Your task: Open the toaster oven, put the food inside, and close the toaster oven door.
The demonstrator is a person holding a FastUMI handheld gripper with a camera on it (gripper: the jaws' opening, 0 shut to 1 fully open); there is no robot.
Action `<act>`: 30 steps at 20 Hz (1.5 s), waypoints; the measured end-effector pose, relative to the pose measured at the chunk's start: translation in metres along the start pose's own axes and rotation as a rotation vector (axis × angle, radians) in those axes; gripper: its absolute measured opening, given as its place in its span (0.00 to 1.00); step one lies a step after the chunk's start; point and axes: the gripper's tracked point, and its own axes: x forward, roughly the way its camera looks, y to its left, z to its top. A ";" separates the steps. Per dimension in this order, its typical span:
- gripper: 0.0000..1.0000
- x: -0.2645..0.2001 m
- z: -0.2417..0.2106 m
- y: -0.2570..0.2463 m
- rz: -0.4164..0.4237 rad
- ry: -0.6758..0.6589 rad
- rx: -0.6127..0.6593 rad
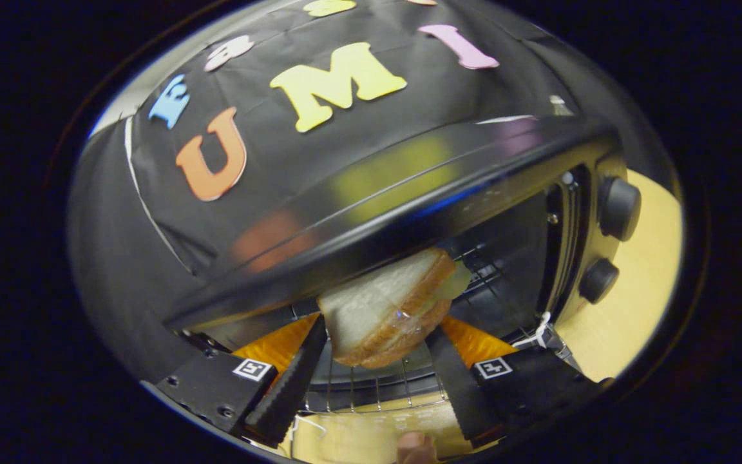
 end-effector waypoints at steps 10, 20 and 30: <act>1.00 -0.031 -0.041 -0.009 -0.107 0.168 -0.287; 0.99 -0.103 -0.066 -0.003 -0.067 0.317 -0.158; 0.99 -0.174 -0.088 -0.022 -0.123 0.296 -0.200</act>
